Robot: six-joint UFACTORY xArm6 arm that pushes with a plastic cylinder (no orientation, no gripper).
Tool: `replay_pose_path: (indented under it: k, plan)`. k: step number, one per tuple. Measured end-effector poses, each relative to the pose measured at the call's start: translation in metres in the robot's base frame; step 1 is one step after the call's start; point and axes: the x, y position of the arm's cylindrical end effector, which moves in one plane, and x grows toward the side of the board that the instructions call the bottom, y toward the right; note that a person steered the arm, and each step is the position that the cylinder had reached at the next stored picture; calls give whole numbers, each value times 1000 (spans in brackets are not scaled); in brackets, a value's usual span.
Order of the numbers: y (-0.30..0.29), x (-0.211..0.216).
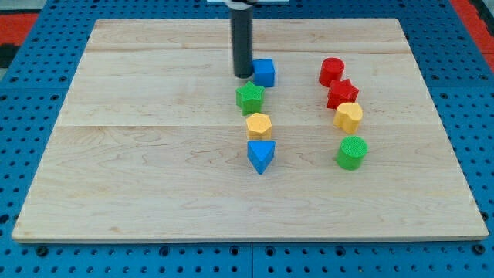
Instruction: Slide the green star right and up a bit
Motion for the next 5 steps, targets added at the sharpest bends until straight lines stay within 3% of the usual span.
replay_pose_path:
  k: [2,5]
  plan:
    - [38,0]
    - [-1,-64]
